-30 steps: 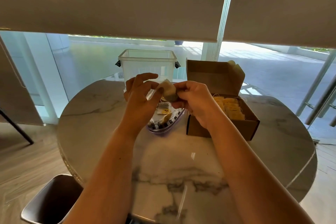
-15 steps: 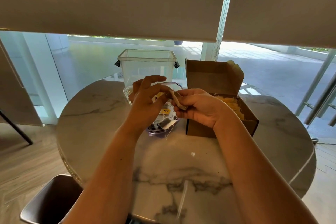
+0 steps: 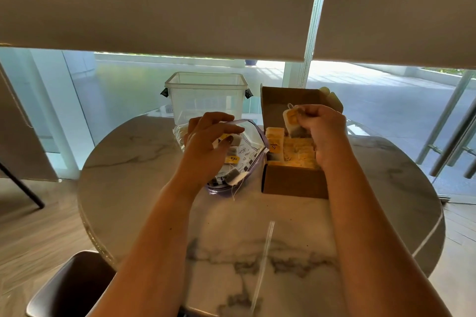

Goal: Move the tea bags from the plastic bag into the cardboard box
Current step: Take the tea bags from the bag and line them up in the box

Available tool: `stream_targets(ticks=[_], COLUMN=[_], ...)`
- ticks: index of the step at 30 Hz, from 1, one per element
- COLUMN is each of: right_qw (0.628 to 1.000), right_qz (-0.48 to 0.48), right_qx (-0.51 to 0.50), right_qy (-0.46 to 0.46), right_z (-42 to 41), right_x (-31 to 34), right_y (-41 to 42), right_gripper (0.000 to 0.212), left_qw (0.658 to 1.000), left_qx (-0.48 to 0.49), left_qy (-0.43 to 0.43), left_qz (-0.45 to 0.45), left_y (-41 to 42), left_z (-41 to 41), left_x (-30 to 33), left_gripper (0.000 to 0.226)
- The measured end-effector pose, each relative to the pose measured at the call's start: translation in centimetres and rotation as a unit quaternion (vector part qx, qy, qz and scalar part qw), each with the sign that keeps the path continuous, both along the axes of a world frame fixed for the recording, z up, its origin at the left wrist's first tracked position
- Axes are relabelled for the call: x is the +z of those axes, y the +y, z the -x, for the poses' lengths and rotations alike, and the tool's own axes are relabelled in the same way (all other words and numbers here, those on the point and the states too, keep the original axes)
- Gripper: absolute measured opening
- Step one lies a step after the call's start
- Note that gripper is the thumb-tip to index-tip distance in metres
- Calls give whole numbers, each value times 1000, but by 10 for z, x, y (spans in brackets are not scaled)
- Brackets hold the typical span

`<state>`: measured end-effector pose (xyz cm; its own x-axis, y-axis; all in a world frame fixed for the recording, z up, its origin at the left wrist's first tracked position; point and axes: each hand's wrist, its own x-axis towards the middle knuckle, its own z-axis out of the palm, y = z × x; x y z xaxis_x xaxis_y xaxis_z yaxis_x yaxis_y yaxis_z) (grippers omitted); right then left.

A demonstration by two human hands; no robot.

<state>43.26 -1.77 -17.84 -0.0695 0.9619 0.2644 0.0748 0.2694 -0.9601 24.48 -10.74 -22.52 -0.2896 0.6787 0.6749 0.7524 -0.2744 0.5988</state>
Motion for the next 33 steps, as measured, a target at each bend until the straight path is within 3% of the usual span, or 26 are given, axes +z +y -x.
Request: stream_targets(ticks=[3, 10, 14, 17, 22, 25, 28, 30, 33], right_qw=[989, 970, 931, 911, 911, 942, 966, 939, 847], right_qz=[-59, 50, -3, -25, -79, -150, -125, -86, -145], right_qx=[-68, 52, 7, -19, -31, -31, 132, 248, 289], right_qy=[-114, -230, -365, -412, -404, -300, -183, -223, -423], right_z=[-2, 11, 20, 22, 16, 11, 16, 24, 37], right_x=[-7, -19, -32, -34, -28, -13, 3, 3, -9], right_y=[12, 10, 18, 23, 19, 0, -26, -40, -47], right_gripper=[14, 9, 3, 13, 11, 9, 9, 12, 30], left_qw=[1000, 999, 998, 998, 998, 999, 998, 998, 998], left_qx=[1, 7, 4, 2, -1, 6, 7, 5, 5], left_qy=[-1, -19, -19, -22, -18, -14, -11, -7, 5], left_qz=[2, -35, -54, -52, -54, -51, -54, -59, -56], left_y=[0, -1, 1, 2, 1, 1, 1, 1, 0], left_z=[1, 6, 7, 7, 7, 7, 6, 6, 7], left_x=[-1, -2, -5, -5, -4, -4, -4, -4, -4], left_gripper=[28, 50, 54, 54, 55, 52, 50, 49, 48])
